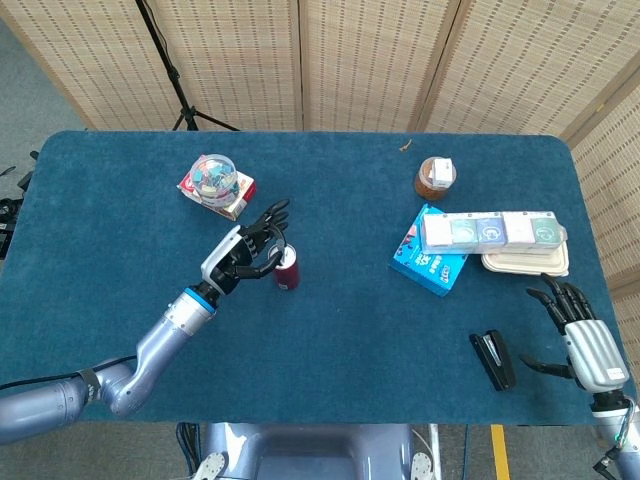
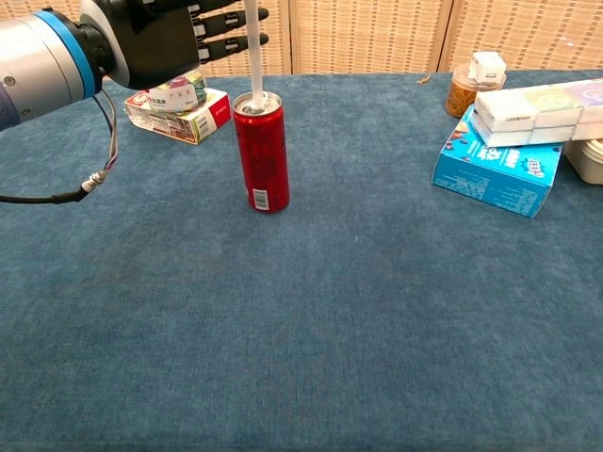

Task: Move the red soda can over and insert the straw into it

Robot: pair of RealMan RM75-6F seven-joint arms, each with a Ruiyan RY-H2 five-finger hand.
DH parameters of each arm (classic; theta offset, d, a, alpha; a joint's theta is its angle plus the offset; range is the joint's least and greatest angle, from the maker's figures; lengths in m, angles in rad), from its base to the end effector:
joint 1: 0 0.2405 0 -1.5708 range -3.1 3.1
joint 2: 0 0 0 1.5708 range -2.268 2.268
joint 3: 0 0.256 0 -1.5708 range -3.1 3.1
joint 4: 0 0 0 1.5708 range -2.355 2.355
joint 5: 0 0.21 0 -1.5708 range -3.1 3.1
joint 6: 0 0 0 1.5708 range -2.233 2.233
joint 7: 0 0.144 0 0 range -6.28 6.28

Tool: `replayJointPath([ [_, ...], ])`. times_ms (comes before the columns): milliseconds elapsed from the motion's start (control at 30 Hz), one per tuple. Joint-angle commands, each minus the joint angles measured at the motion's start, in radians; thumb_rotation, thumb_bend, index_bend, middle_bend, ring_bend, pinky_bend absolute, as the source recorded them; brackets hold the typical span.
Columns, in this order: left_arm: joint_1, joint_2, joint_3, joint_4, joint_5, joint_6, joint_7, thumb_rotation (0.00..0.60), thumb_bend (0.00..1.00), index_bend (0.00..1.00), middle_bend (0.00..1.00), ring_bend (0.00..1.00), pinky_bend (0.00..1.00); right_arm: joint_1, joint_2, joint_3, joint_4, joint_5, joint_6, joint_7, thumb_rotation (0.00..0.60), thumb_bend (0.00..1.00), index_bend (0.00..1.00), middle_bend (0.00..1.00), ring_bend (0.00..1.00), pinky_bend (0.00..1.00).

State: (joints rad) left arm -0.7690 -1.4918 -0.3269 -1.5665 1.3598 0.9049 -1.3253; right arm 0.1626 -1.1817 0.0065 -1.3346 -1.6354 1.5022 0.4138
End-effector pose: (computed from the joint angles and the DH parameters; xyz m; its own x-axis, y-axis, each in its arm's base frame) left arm -0.0757 0.3527 0.0160 -0.7727 0.5862 0.2436 0.3844 0.1267 0.9144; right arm -0.3295 -0.2008 0.1548 0.2233 -0.0467 0.9736 -0.9588 -0.1905 0.2108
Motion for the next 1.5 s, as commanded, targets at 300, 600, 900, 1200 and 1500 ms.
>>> replayJointPath([
  [300,-0.008,-0.020,0.000,0.030,-0.013,-0.019,-0.012,0.600,0.45,0.63,0.00,0.00,0.00,0.000,-0.001,-0.001,-0.002,-0.001,-0.001,-0.004,0.600,0.00,0.14,0.00,0.00,0.04],
  [600,-0.013,-0.035,0.003,0.063,-0.025,-0.046,-0.016,0.600,0.45,0.63,0.00,0.00,0.00,0.001,-0.002,-0.003,-0.001,-0.002,-0.005,-0.004,0.600,0.00,0.14,0.00,0.00,0.04],
  [900,-0.014,-0.051,0.001,0.084,-0.034,-0.055,-0.010,0.600,0.45,0.61,0.00,0.00,0.00,0.000,-0.002,-0.003,-0.001,-0.002,-0.004,-0.005,0.600,0.00,0.14,0.00,0.00,0.04],
  [1200,-0.015,-0.051,0.000,0.090,-0.053,-0.075,0.034,0.600,0.45,0.56,0.00,0.00,0.00,0.000,-0.002,-0.004,-0.004,-0.004,-0.004,-0.007,0.600,0.00,0.14,0.00,0.00,0.04],
  [1500,-0.004,-0.036,0.010,0.081,-0.016,-0.058,0.047,0.600,0.46,0.04,0.00,0.00,0.00,-0.001,-0.002,-0.004,-0.005,-0.004,-0.003,-0.009,0.600,0.00,0.14,0.00,0.00,0.04],
])
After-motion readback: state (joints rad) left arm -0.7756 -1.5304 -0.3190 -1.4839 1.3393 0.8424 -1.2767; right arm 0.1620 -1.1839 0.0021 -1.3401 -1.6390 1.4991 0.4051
